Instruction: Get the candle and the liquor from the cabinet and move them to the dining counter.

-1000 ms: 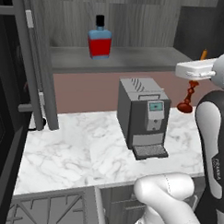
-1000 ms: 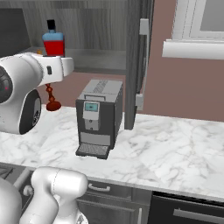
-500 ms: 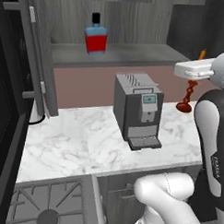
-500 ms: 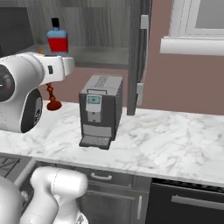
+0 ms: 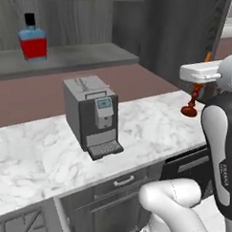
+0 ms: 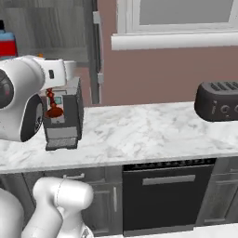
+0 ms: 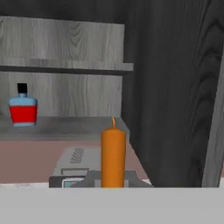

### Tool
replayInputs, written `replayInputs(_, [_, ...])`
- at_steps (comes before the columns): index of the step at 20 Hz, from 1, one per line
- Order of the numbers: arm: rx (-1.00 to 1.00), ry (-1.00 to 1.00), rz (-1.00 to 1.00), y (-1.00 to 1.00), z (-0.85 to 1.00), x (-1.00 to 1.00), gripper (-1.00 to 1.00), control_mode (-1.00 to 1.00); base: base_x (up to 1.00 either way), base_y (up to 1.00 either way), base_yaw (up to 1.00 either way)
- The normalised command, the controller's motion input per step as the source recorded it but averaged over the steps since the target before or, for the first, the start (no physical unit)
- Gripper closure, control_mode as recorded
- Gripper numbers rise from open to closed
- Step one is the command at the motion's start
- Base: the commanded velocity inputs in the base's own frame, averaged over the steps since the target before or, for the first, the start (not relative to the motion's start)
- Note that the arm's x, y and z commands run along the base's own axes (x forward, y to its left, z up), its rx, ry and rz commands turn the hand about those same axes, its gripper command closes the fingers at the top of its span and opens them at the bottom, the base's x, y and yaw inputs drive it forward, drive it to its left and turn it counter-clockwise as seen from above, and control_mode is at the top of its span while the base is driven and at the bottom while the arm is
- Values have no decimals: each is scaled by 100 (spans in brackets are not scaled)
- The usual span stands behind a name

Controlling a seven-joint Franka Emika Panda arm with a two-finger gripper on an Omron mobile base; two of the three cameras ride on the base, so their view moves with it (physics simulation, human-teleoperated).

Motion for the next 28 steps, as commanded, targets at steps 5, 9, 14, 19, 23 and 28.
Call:
replayInputs(5, [0,0,0,0,0,0,100,100,-40,0,-91])
replayInputs(9, [0,0,0,0,0,0,100,100,-12,0,-100])
replayInputs(14, [0,0,0,0,0,0,100,100,0,0,-100])
replayInputs(19, [0,0,0,0,0,0,100,100,0,0,-100])
replayInputs(23, [0,0,0,0,0,0,100,100,0,0,-100])
replayInputs(28, [0,0,0,0,0,0,100,100,1,14,-97])
